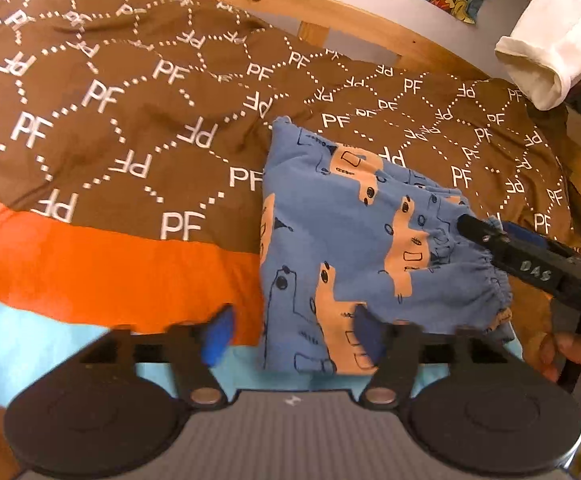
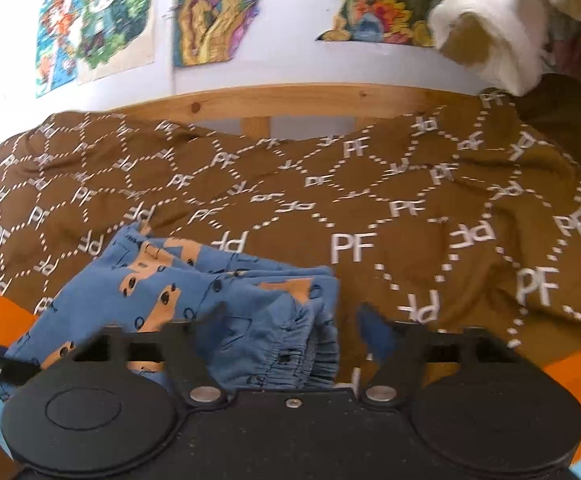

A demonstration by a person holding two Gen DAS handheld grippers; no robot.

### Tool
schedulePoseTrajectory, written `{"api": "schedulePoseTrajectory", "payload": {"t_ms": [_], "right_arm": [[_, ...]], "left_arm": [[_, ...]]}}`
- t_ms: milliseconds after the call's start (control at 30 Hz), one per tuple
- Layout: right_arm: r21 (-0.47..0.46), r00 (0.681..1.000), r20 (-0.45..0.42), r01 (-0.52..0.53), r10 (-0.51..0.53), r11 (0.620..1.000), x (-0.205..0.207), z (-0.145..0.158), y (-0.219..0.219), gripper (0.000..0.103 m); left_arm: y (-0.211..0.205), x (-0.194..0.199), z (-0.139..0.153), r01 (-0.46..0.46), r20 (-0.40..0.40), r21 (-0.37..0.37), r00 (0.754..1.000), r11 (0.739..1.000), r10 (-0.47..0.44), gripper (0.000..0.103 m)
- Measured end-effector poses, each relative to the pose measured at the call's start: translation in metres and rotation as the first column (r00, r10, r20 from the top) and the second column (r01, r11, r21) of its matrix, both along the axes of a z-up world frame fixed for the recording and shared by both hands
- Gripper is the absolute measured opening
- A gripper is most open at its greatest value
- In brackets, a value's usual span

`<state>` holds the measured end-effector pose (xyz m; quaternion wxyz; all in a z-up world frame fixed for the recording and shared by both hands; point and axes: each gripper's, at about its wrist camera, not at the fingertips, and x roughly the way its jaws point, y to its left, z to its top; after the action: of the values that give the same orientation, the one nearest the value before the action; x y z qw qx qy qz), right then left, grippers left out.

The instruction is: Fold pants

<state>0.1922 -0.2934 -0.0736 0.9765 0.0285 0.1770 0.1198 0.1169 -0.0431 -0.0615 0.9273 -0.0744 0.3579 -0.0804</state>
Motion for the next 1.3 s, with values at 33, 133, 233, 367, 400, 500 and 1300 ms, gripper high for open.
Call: {"api": "schedulePoseTrajectory", "payload": {"t_ms": [33,133,233,367,400,500,1300], "right_arm": [[0.015,1.0,0.001,0.017,-0.017,1.0,-0.004,0.002,-0.002,0.089],[0.04,0.999,-0.008,0.053,-0.053,0.998,-0.018,0.008,-0.005,0.101],[0.02,0.997,-0.043,0.065,-0.064,0.998,-0.031,0.012,-0.001,0.102],[-0.036,0.996,-0.071,0.052,-0.055,0.998,-0.051,0.014,0.008,0.102],[-0.039,0.996,-0.073,0.056,-0.058,0.998,-0.057,0.015,0.01,0.102],[-0.004,0.992,-0.092,0.088,-0.088,0.996,-0.077,0.015,0.011,0.102],[0.056,0.977,-0.171,0.138,-0.127,0.989,-0.144,0.003,0.017,0.102]], "left_arm": [[-0.001,-0.004,0.002,-0.002,0.009,0.014,1.0,1.0,0.001,0.086],[-0.004,-0.016,0.008,-0.008,0.037,0.054,0.999,0.998,0.006,0.098],[-0.006,-0.026,0.012,-0.018,0.051,0.09,0.999,0.996,0.014,0.103],[-0.01,-0.04,0.014,-0.026,0.075,0.139,0.997,0.99,0.016,0.103],[-0.011,-0.045,0.014,-0.023,0.084,0.159,0.996,0.987,0.009,0.103],[-0.013,-0.059,0.012,-0.003,0.114,0.222,0.993,0.975,-0.023,0.103],[-0.006,-0.079,0.007,0.015,0.136,0.299,0.989,0.954,-0.058,0.103]]}}
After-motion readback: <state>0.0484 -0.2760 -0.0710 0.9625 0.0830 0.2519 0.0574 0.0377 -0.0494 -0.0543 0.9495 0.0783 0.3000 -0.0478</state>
